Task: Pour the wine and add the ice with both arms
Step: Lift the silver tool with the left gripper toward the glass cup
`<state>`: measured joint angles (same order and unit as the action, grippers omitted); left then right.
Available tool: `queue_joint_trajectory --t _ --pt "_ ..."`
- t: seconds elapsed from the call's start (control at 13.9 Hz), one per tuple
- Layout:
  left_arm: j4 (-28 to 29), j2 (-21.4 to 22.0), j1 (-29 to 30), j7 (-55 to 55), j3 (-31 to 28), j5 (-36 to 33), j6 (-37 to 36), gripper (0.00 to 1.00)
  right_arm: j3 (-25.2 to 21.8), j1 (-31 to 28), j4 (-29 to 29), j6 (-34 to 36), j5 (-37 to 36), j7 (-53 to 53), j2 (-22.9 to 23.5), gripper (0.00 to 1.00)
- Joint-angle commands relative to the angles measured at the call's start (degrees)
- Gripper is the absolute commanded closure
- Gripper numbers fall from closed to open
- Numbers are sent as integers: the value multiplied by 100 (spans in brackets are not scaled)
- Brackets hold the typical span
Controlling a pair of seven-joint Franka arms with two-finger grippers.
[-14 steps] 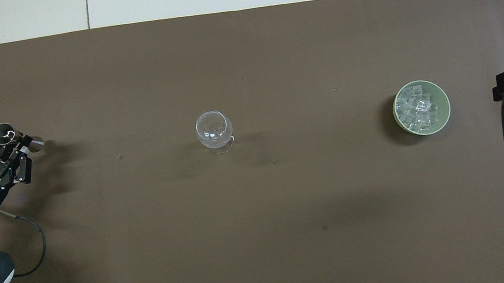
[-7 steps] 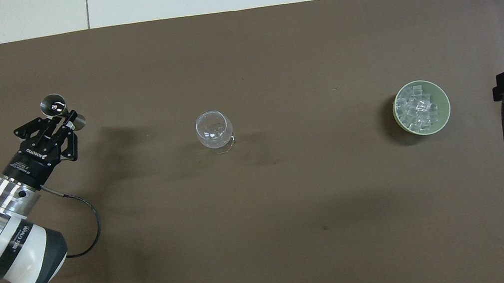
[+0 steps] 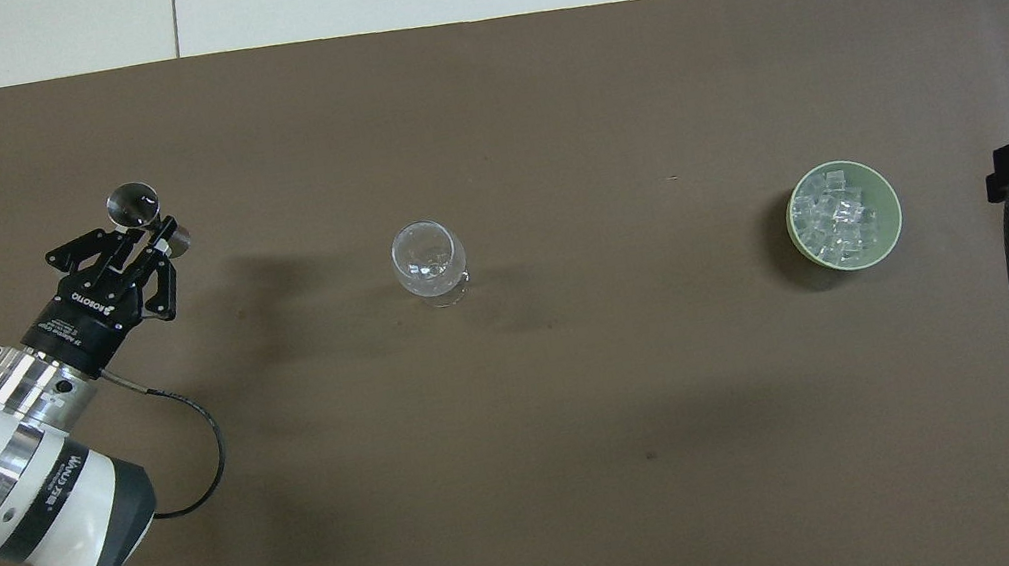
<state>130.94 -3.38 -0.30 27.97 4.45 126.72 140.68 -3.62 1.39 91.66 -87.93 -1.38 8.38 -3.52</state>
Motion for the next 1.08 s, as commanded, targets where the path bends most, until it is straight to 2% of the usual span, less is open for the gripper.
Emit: queue_joint_trajectory --t 0.0,0.29,1.0 --pt "239 311 -312 -126 -76 169 144 100 28 -60 124 57 130 -90 -131 0" --pt "204 426 -743 -134 -76 380 521 100 28 -60 124 57 130 -90 -131 0" --pt "-227 391 -1508 -161 -14 494 1435 100 28 -60 124 57 130 -90 -131 0"
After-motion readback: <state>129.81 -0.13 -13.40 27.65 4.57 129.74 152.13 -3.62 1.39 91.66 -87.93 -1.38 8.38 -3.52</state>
